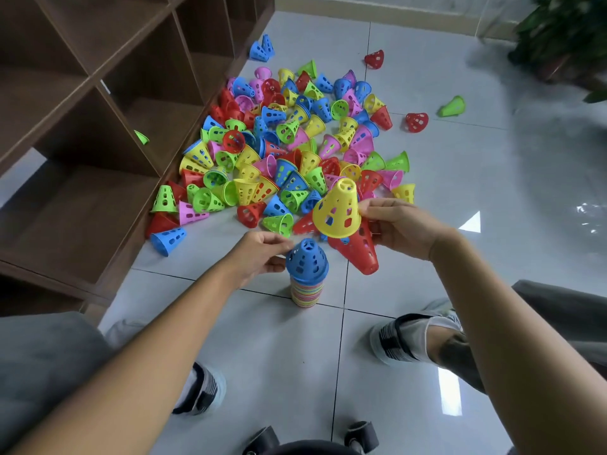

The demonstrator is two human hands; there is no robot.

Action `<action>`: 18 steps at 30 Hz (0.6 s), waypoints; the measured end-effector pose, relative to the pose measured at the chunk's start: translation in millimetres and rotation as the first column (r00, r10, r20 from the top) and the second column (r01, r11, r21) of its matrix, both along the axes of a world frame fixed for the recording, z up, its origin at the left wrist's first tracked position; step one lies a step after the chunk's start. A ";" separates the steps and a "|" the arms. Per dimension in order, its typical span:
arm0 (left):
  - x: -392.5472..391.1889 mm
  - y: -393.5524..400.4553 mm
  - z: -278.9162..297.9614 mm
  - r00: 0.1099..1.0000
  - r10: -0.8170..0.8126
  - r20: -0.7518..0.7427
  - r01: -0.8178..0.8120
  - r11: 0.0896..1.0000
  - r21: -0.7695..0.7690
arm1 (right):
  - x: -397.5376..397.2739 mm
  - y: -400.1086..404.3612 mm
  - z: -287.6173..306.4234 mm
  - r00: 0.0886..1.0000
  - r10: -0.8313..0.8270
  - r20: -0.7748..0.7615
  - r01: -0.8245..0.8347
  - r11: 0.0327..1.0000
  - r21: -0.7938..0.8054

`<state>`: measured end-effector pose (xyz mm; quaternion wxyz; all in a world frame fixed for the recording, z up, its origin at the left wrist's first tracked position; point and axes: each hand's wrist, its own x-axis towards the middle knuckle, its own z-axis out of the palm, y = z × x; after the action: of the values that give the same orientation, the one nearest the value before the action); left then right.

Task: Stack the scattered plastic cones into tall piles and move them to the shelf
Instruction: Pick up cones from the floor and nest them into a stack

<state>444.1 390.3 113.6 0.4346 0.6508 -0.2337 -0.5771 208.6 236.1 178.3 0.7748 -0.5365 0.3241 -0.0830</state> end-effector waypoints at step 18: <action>-7.7 -9.4 35.2 0.967 -0.150 0.204 0.219 0.903 -0.370 | 22.4 23.0 -31.3 0.937 0.170 -0.305 -0.192 0.981 -0.043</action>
<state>436.5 380.9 148.8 0.4767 0.5734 -0.4407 -0.4998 230.9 259.1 146.9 0.7011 -0.5978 0.3841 0.0595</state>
